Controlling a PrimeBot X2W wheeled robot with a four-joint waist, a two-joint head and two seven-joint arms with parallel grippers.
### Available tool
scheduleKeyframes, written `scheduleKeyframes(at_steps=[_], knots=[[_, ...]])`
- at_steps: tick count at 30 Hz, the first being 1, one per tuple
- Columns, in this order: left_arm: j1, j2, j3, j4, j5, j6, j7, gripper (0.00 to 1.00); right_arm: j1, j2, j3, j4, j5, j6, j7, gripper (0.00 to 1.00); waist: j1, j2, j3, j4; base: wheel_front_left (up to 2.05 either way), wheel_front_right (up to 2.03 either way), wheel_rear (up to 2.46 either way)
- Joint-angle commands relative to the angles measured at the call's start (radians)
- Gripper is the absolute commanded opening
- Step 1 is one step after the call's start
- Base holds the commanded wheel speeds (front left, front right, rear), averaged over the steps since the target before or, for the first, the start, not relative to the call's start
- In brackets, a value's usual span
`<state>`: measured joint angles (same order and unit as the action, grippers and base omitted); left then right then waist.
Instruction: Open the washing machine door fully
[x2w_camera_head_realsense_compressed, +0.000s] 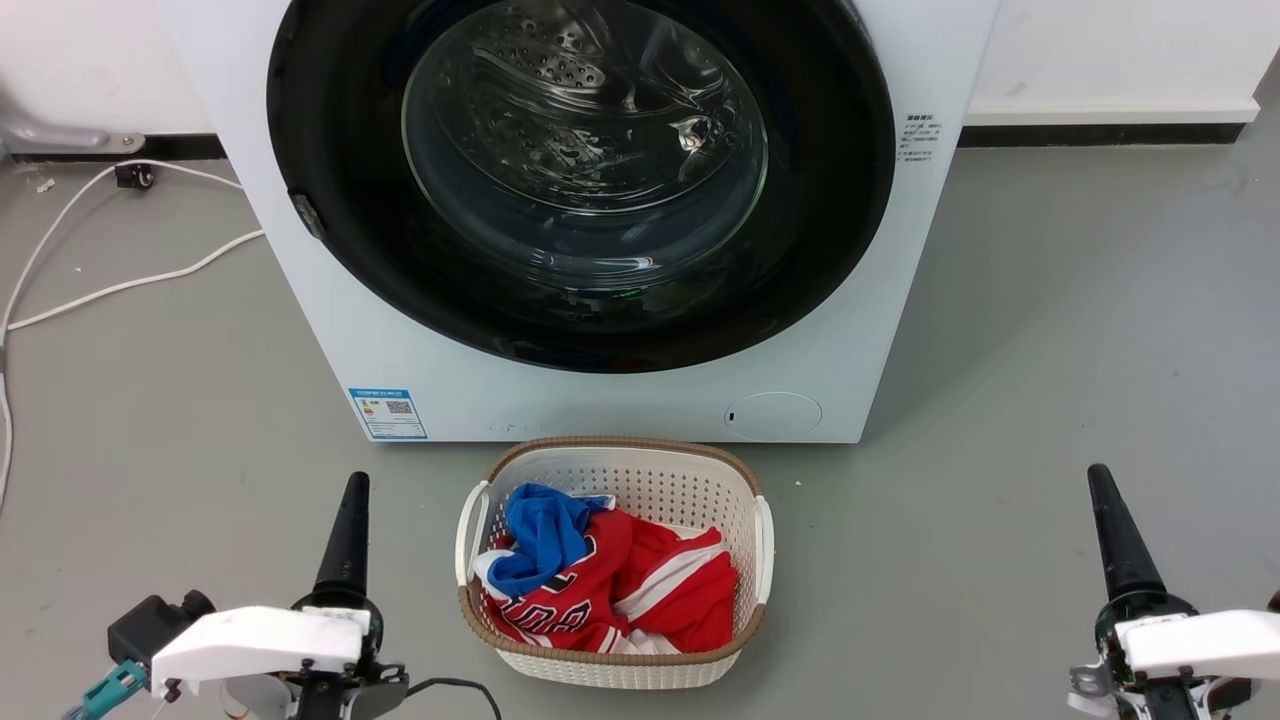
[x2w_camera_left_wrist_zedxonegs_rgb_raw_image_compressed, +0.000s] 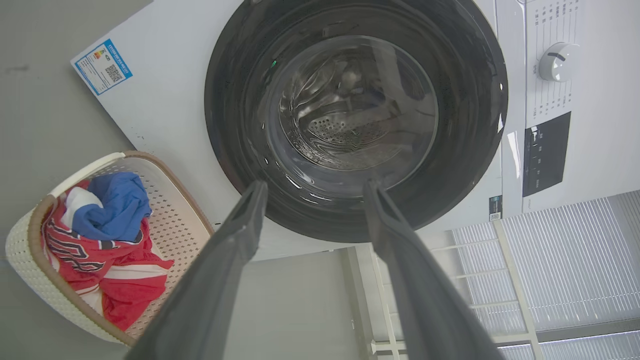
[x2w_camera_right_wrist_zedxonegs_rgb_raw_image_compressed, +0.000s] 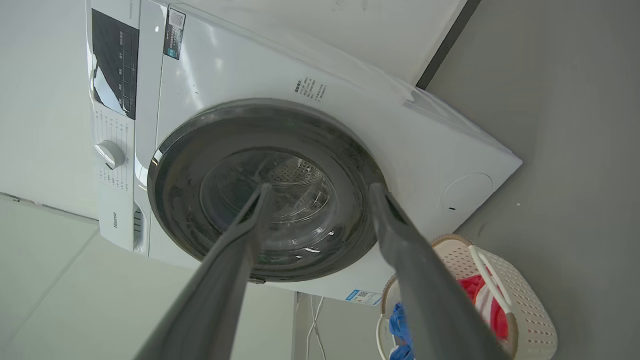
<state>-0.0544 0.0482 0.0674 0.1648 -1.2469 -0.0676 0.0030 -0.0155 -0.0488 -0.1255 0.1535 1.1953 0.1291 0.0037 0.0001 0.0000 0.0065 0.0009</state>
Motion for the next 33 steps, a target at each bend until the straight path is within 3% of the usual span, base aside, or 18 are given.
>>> scheduleKeyframes(at_steps=[1, 20, 33], knots=[[-0.007, 0.002, -0.006, -0.025, 0.033, 0.007, -0.009, 1.00, -0.010, -0.003, 0.002, -0.030, -0.037, 0.002, -0.009, 1.00, -0.0001, 0.0000, 0.000, 0.000, 0.00, 0.00, 0.00], [0.014, 0.002, -0.088, -0.077, 0.397, 0.082, -0.079, 1.00, 0.042, -0.003, 0.037, -0.140, -0.466, 0.002, -0.079, 1.00, -0.0001, 0.0000, 0.003, 0.001, 0.00, 0.00, 0.00], [0.028, 0.002, -0.119, -0.113, 0.574, 0.089, -0.119, 1.00, 0.070, -0.002, 0.049, -0.188, -0.658, 0.002, -0.120, 1.00, -0.0001, 0.0000, 0.003, 0.003, 0.00, 0.00, 0.00]])
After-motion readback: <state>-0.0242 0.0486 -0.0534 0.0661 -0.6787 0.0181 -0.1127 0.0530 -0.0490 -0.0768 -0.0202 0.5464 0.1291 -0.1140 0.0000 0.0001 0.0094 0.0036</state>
